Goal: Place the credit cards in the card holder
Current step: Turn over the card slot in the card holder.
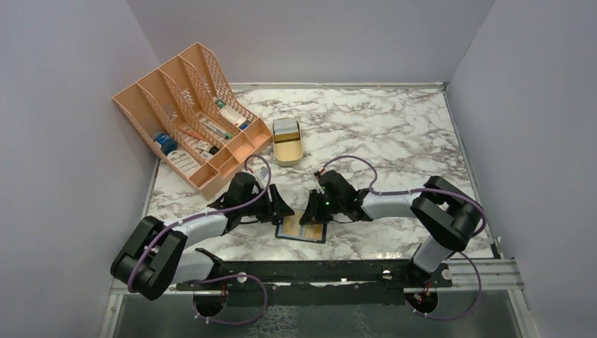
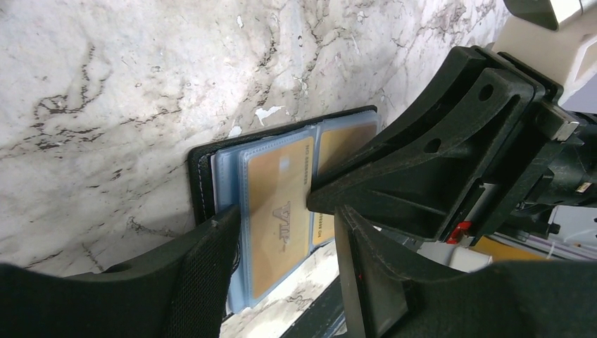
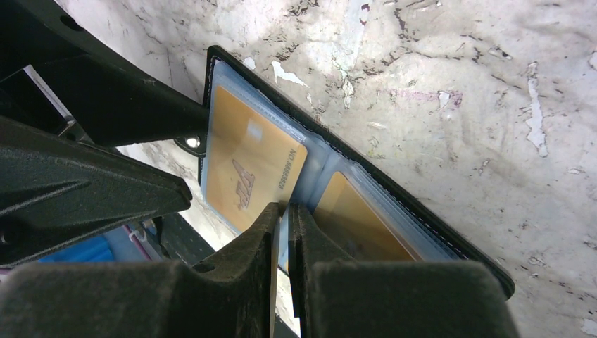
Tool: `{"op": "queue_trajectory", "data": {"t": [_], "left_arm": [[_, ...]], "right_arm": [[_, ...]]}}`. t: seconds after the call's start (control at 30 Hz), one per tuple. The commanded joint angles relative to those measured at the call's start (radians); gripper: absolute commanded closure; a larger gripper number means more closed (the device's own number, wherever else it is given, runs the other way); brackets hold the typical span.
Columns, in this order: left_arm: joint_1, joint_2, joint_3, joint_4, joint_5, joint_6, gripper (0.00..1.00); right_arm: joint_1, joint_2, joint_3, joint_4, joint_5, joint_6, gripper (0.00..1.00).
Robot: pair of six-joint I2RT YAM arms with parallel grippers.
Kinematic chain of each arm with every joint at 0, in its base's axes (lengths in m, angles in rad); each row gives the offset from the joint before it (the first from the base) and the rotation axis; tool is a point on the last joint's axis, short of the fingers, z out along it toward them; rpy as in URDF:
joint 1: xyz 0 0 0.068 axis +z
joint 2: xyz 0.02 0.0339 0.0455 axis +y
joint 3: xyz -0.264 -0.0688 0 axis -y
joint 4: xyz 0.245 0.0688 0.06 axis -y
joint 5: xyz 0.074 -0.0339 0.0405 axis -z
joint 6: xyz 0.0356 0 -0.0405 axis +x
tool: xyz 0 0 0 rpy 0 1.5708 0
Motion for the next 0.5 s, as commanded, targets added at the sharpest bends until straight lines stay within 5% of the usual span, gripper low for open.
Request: {"op": "queue_trajectory", "data": {"t": [0.0,0.47], "left_arm": [[-0.003,-0.015,-0.018,0.039,0.053,-0.039,0.45],[-0.032,-0.132,0.008,0.061,0.081,-0.105,0.47]], "right_arm": [[0.006,0.047,-0.004,-0.018,0.042,-0.016,0.89],[0.006,-0.061,0.036,-0.105,0.151,-0.082,0.82]]}}
